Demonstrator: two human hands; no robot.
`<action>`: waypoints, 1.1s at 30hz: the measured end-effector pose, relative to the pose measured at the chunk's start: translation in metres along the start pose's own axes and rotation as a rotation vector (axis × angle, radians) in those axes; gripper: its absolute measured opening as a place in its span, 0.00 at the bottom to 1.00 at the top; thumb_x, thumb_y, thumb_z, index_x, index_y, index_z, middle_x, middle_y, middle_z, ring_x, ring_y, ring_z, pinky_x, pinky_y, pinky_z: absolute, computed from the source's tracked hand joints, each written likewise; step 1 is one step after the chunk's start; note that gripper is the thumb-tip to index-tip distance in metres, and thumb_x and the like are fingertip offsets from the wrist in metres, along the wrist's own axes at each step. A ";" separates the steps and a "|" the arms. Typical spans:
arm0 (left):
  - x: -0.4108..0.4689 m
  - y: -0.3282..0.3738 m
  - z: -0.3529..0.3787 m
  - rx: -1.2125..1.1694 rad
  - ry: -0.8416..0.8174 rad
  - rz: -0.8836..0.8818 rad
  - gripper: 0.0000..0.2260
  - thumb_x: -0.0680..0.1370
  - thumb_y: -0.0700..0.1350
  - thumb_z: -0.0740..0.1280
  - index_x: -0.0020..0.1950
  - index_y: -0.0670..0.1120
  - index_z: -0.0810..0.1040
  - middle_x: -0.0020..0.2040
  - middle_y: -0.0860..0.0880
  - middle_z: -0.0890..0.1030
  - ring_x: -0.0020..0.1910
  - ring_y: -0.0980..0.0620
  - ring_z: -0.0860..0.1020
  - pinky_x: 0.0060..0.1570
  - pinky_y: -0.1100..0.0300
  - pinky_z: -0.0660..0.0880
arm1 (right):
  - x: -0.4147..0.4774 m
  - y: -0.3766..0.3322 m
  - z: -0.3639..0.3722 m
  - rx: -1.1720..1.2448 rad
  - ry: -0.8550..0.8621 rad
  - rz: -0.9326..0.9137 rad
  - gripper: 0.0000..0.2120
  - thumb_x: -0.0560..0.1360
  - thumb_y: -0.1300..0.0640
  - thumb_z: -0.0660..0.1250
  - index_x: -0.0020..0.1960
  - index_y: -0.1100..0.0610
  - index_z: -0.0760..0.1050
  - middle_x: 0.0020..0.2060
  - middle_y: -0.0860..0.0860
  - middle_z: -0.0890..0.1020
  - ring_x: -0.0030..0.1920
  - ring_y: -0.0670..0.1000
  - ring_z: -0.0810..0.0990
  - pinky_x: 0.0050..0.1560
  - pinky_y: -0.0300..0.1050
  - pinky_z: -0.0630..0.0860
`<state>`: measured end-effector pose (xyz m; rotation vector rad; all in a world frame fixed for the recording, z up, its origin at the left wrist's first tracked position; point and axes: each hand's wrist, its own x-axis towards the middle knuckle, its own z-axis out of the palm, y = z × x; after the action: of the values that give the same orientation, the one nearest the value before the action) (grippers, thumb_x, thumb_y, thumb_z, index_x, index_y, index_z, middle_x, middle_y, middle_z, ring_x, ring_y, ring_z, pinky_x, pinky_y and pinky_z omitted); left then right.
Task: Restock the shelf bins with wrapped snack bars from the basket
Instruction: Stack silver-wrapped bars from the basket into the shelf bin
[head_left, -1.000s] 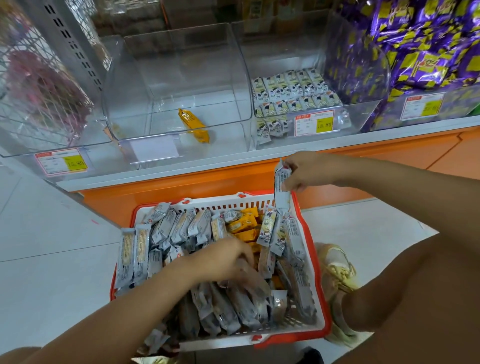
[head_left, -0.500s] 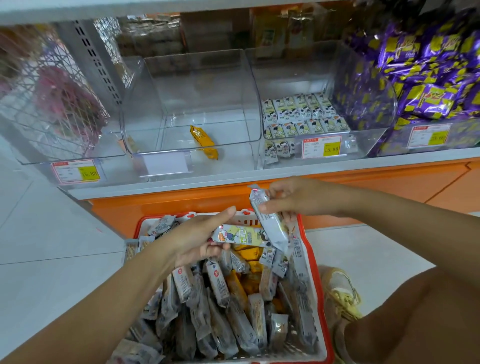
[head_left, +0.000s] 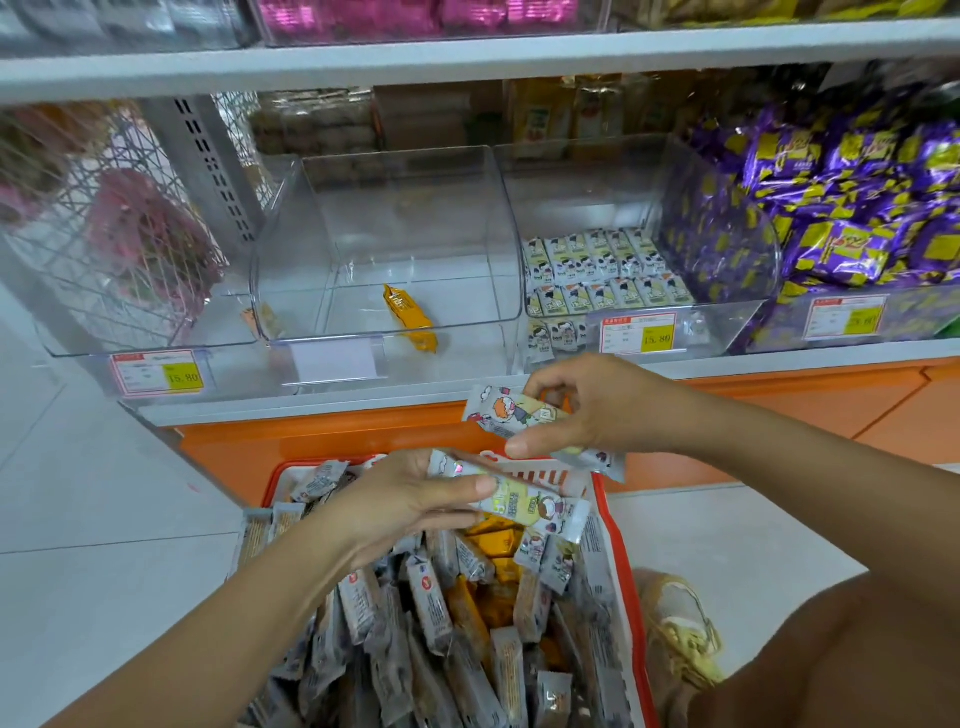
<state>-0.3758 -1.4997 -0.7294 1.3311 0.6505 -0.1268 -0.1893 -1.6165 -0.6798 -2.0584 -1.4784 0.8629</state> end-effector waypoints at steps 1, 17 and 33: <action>0.000 0.002 0.005 0.000 0.004 0.030 0.19 0.65 0.47 0.73 0.55 0.45 0.80 0.52 0.49 0.84 0.54 0.53 0.82 0.53 0.60 0.78 | 0.000 0.000 0.002 -0.036 0.012 0.005 0.15 0.64 0.37 0.73 0.39 0.45 0.74 0.33 0.43 0.69 0.30 0.40 0.68 0.31 0.32 0.62; 0.002 0.036 0.016 -0.146 0.185 0.230 0.17 0.65 0.49 0.73 0.51 0.44 0.81 0.48 0.47 0.85 0.43 0.42 0.84 0.38 0.60 0.81 | -0.003 -0.016 -0.008 -0.158 0.197 -0.144 0.12 0.78 0.49 0.65 0.60 0.46 0.80 0.49 0.43 0.83 0.45 0.41 0.78 0.45 0.35 0.72; 0.020 0.056 -0.033 1.147 0.606 0.543 0.27 0.76 0.60 0.62 0.72 0.49 0.67 0.71 0.52 0.68 0.75 0.52 0.58 0.70 0.65 0.47 | 0.026 -0.013 -0.084 -0.644 0.625 0.159 0.29 0.69 0.48 0.72 0.65 0.57 0.69 0.55 0.56 0.72 0.59 0.57 0.67 0.54 0.48 0.66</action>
<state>-0.3469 -1.4490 -0.6947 2.6659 0.7070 0.4327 -0.1311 -1.5882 -0.6182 -2.5818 -1.3300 -0.2754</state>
